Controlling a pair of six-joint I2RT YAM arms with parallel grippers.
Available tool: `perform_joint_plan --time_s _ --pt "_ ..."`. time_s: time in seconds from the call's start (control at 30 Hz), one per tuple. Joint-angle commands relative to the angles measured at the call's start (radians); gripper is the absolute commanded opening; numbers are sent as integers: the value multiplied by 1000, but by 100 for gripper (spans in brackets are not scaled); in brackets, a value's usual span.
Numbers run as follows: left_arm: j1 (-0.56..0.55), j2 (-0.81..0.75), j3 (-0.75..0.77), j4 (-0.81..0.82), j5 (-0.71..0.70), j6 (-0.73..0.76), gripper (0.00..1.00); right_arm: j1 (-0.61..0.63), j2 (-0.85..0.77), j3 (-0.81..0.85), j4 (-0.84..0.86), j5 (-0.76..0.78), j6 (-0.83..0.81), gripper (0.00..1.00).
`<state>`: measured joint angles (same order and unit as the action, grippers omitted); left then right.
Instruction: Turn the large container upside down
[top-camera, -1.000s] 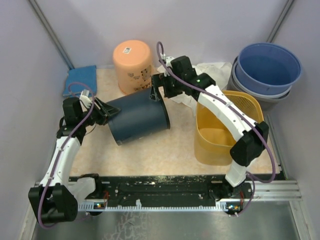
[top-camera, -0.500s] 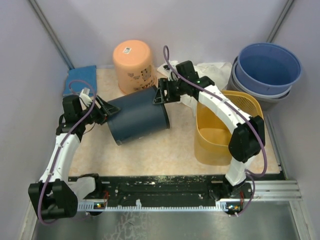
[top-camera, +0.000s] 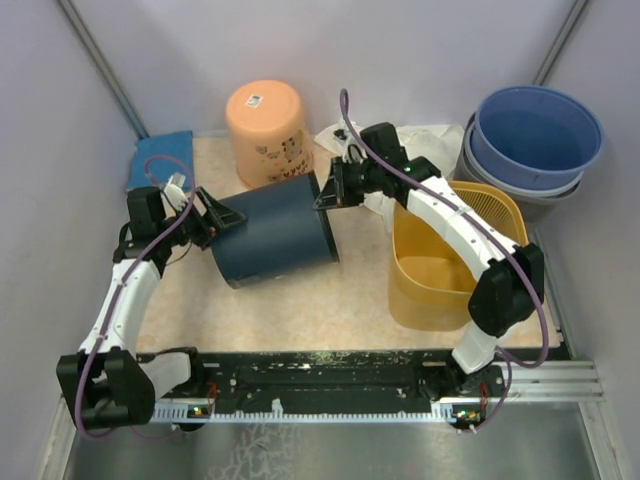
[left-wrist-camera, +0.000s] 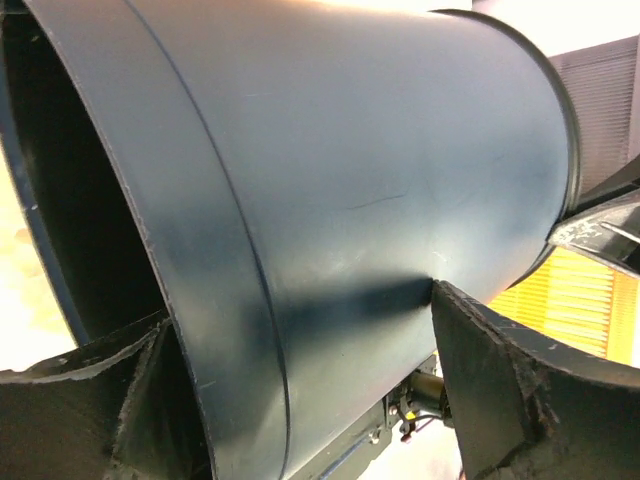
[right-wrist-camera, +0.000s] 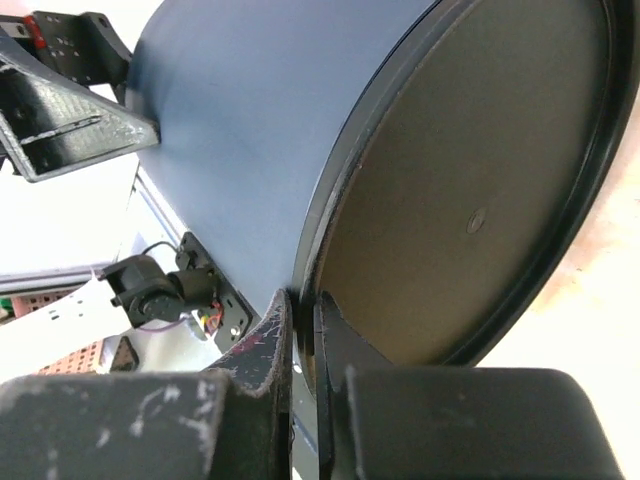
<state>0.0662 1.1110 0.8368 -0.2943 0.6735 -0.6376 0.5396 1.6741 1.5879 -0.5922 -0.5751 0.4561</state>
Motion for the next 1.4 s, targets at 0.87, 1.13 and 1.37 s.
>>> perform_joint_plan --time_s 0.87,1.13,1.37 --pt "-3 -108 338 -357 -413 128 99 428 -69 248 28 598 -350 0" --pt "-5 -86 482 -381 -314 201 99 445 -73 238 24 468 -326 72" --pt "-308 29 744 -426 -516 295 99 391 -223 221 5 681 -350 81"
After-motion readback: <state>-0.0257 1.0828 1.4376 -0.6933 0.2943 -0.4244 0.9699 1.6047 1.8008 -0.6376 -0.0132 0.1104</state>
